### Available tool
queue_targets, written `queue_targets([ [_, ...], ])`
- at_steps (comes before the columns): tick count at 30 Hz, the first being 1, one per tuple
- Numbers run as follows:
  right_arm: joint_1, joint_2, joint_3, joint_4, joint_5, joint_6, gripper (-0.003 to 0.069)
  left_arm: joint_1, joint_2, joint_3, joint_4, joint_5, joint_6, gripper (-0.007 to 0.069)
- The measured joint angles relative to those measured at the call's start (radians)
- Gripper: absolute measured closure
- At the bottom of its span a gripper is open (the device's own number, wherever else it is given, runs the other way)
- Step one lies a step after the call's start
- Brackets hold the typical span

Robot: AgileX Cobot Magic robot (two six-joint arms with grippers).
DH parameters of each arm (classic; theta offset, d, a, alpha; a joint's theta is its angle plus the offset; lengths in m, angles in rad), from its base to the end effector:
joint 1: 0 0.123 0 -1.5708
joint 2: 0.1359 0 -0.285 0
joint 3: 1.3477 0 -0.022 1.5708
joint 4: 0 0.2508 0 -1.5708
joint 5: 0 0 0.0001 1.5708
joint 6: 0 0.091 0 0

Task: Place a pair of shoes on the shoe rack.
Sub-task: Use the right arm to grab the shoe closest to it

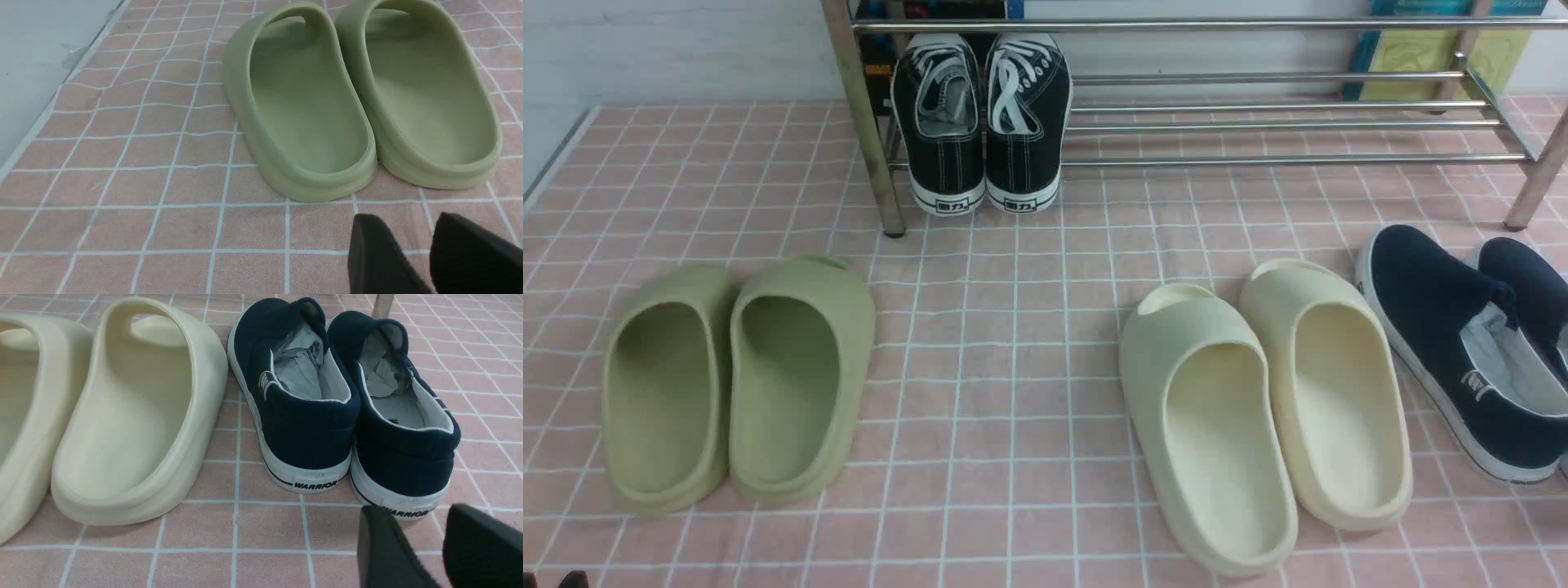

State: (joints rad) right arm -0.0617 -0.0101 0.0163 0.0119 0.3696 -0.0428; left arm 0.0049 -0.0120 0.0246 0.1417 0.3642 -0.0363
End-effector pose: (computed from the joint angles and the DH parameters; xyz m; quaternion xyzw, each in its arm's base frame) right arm 0.0526 -0.0029 0.1750 0.0107 0.8014 -0.0262 0.5975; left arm 0.0528 0.0048 0.1731 0.0215 0.8003 0.0504 0.5970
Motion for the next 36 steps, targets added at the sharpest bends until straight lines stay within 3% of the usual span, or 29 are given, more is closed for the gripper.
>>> queue_targets([
  [36,0.000,0.000,0.000,0.015,0.000,0.000,0.0419,0.000,0.000,0.000,0.000,0.000,0.000,0.0384],
])
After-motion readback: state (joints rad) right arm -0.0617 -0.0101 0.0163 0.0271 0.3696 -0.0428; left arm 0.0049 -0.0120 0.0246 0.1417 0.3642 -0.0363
